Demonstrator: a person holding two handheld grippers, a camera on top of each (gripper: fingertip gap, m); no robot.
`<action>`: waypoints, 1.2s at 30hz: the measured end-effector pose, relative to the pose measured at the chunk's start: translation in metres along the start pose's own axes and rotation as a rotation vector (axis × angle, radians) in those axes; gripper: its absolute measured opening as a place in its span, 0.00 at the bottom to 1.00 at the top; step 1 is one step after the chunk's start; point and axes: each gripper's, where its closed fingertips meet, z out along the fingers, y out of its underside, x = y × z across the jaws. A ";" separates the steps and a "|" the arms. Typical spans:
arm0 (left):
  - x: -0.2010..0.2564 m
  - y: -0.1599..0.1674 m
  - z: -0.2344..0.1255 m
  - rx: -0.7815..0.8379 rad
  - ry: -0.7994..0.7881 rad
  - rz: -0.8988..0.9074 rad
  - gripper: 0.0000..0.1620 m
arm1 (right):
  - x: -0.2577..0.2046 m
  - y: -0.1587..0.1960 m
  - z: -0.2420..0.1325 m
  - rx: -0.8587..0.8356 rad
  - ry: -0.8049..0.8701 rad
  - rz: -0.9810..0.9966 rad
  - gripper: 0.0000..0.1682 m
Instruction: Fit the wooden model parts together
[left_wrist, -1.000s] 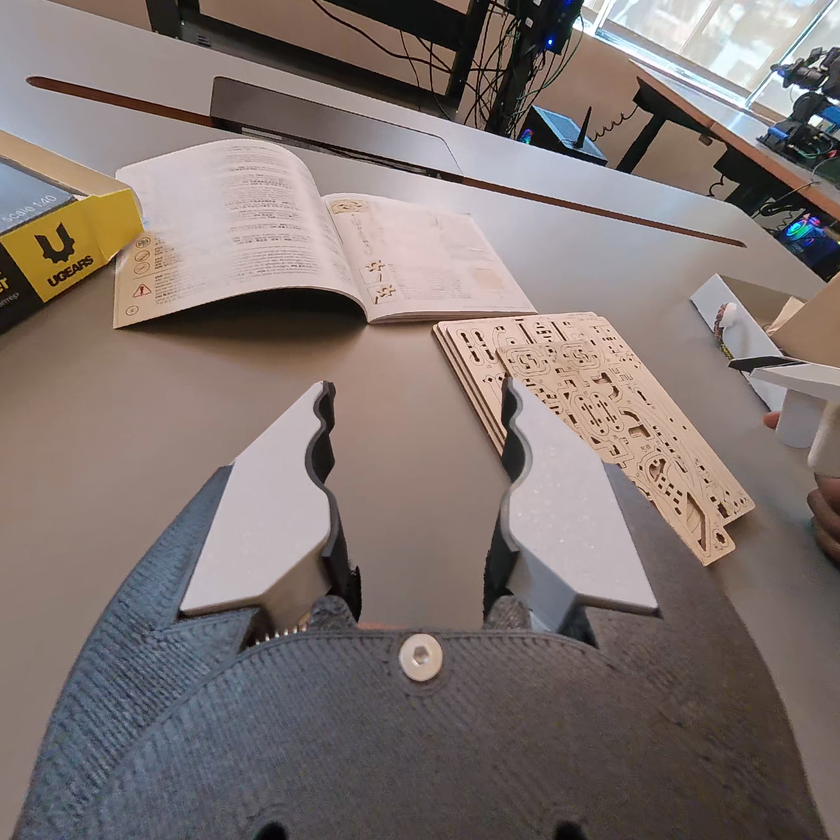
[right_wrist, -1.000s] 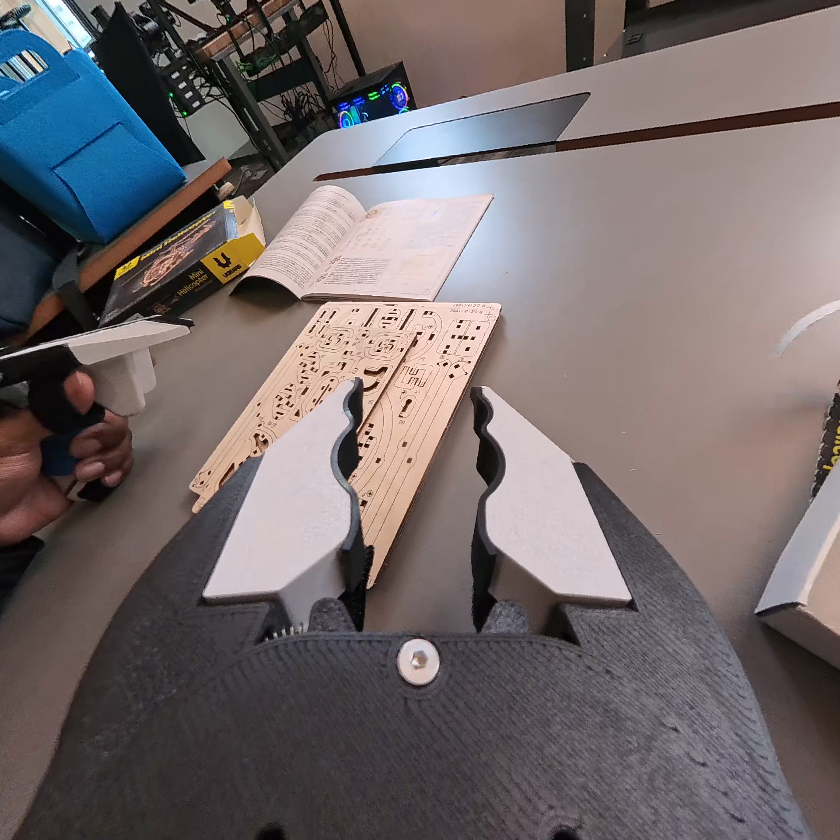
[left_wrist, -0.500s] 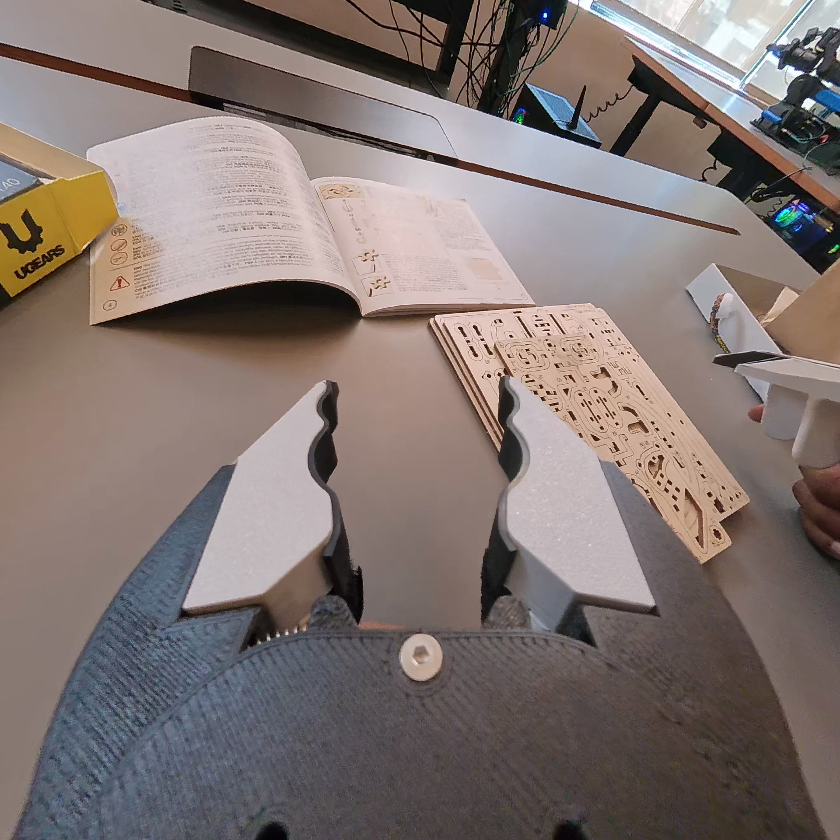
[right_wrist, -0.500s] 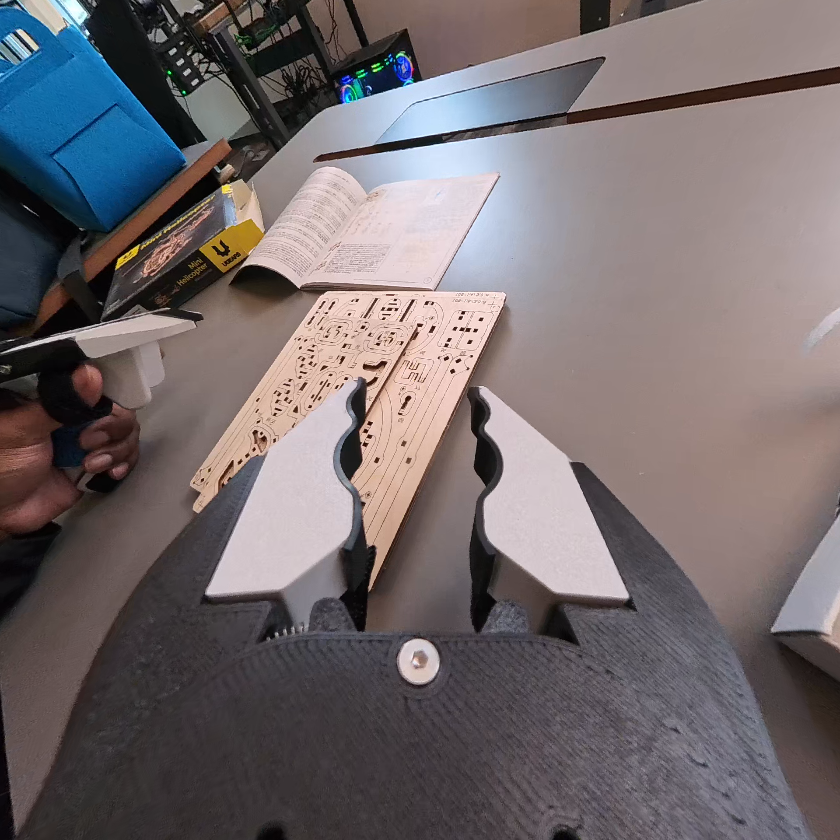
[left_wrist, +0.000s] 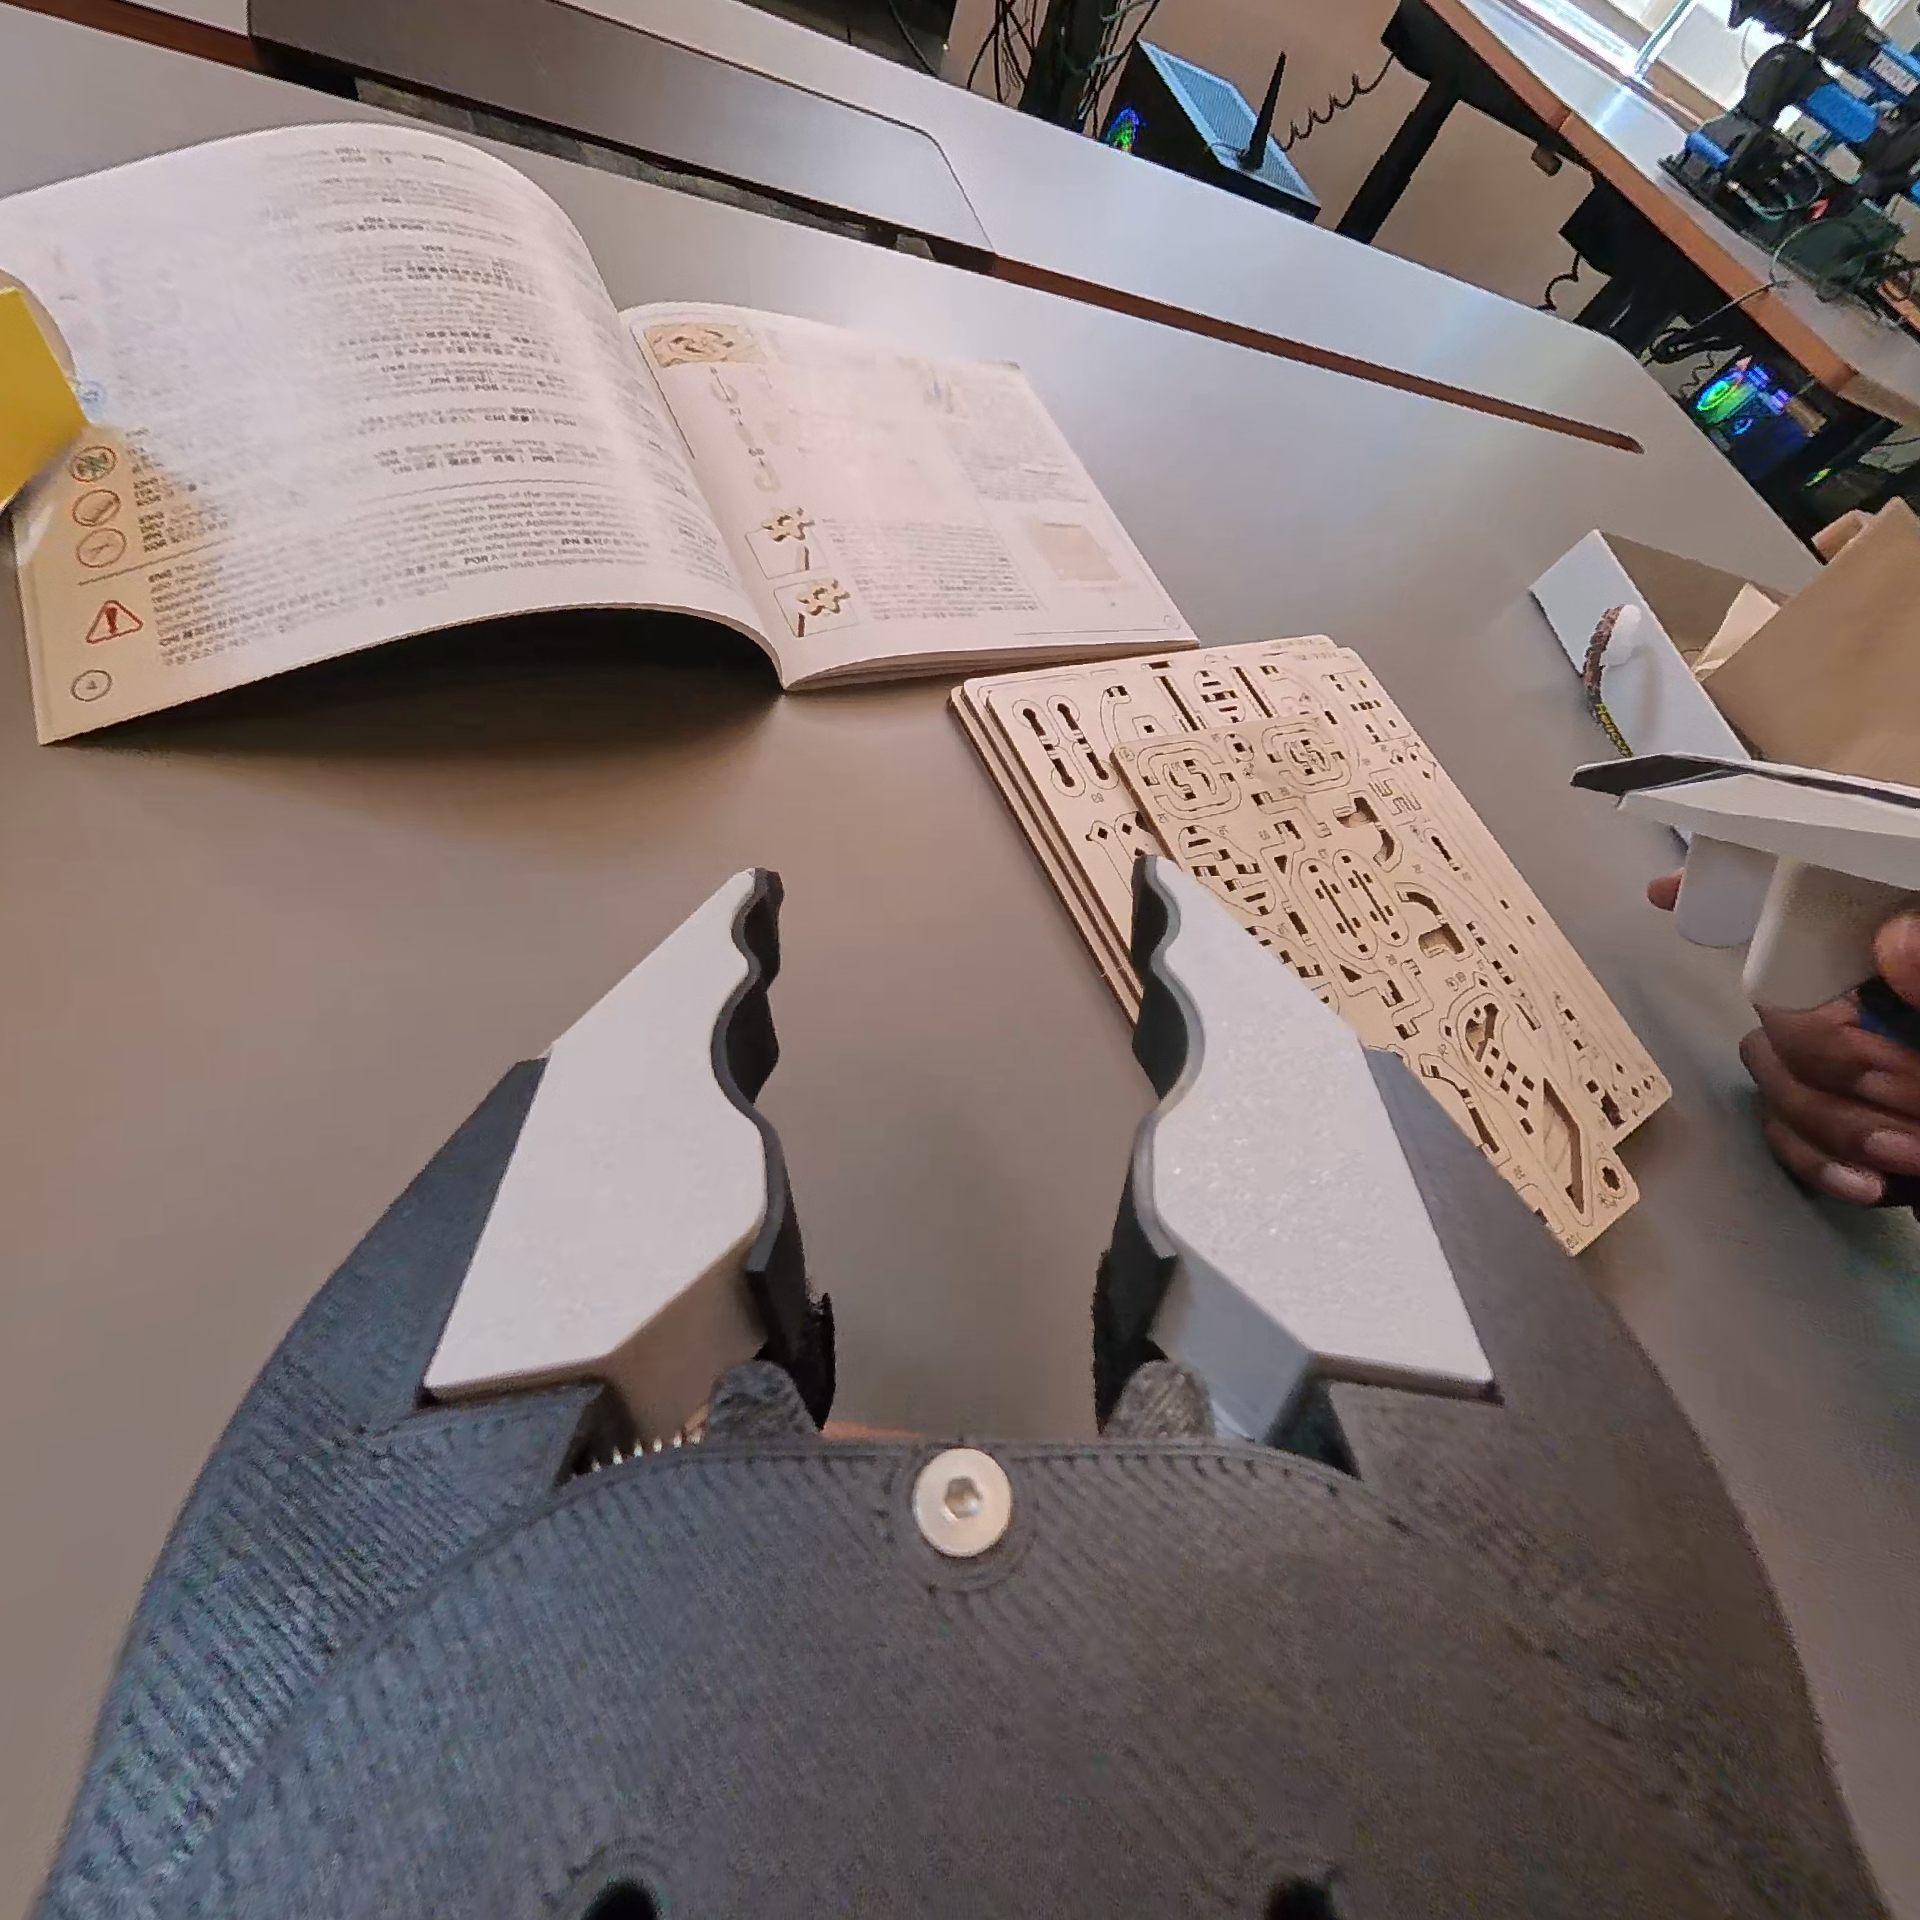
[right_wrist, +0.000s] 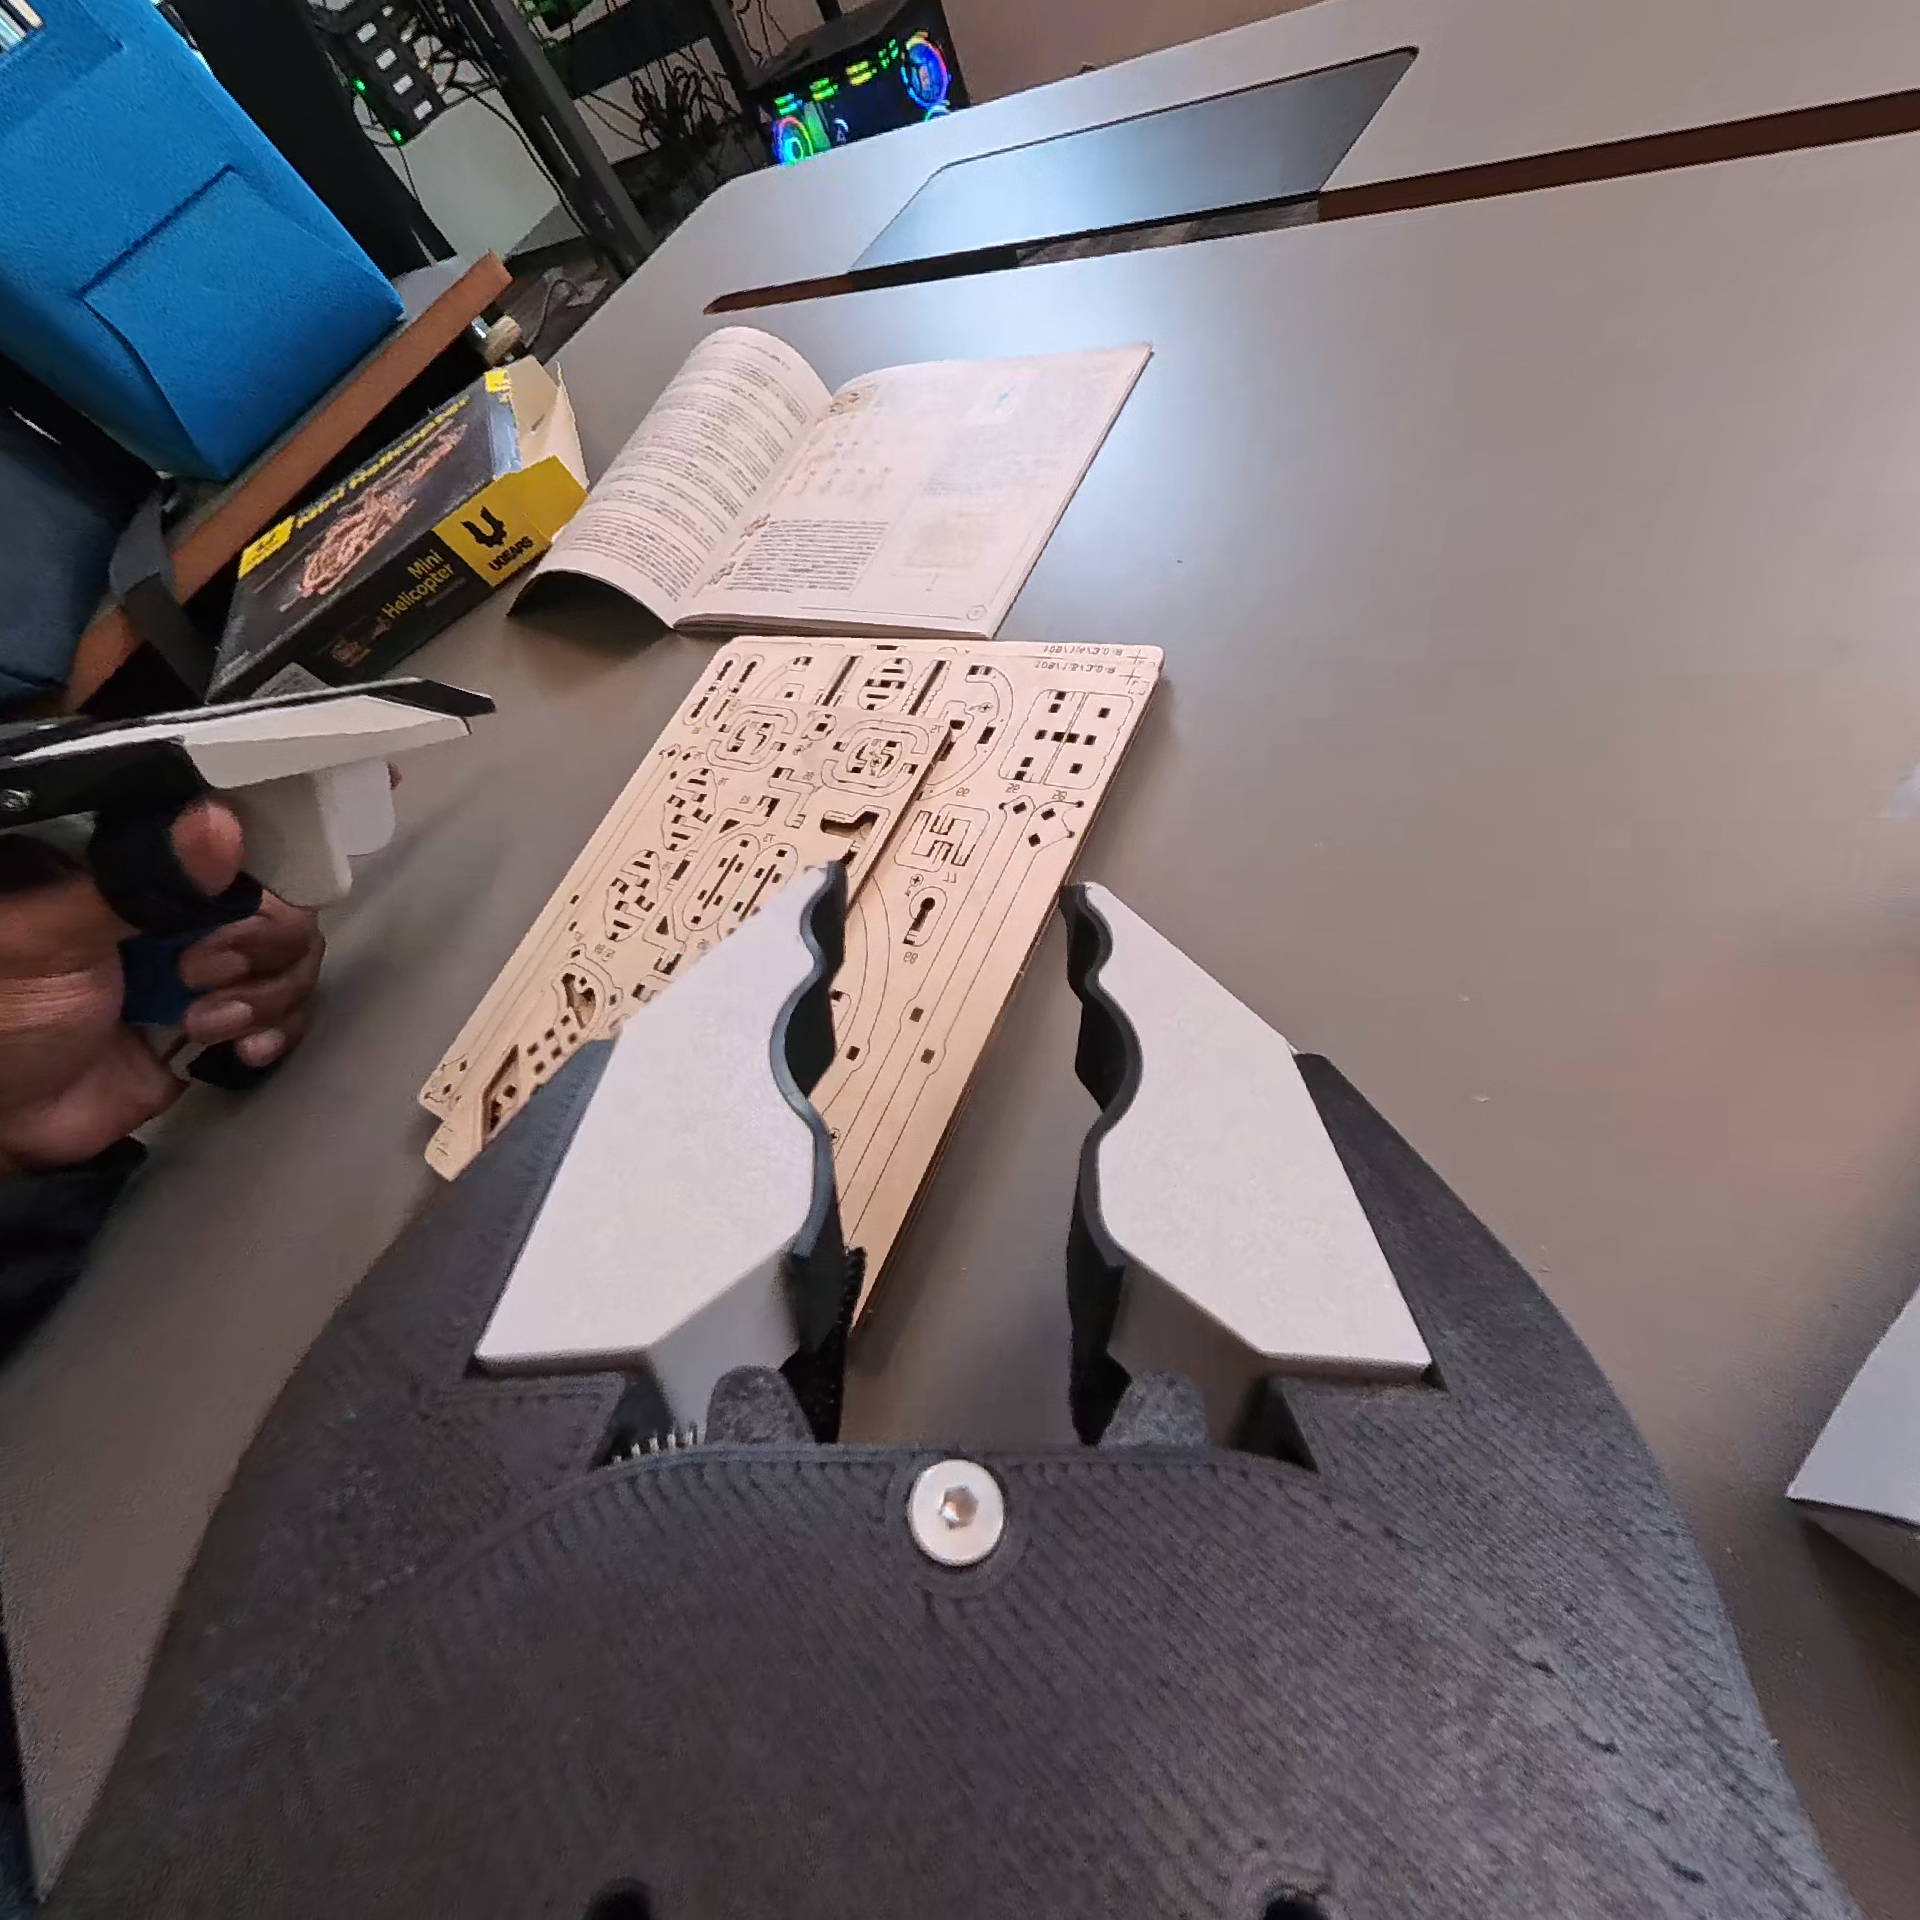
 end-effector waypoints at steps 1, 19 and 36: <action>0.000 0.000 0.001 -0.006 0.005 -0.007 0.43 | 0.000 0.000 0.001 -0.005 0.006 -0.005 0.25; -0.006 0.006 0.009 -0.083 0.117 -0.194 0.42 | 0.004 0.005 0.008 -0.058 -0.022 0.065 0.24; -0.006 0.006 0.009 -0.082 0.128 -0.210 0.41 | 0.003 0.006 0.009 -0.064 -0.030 0.068 0.24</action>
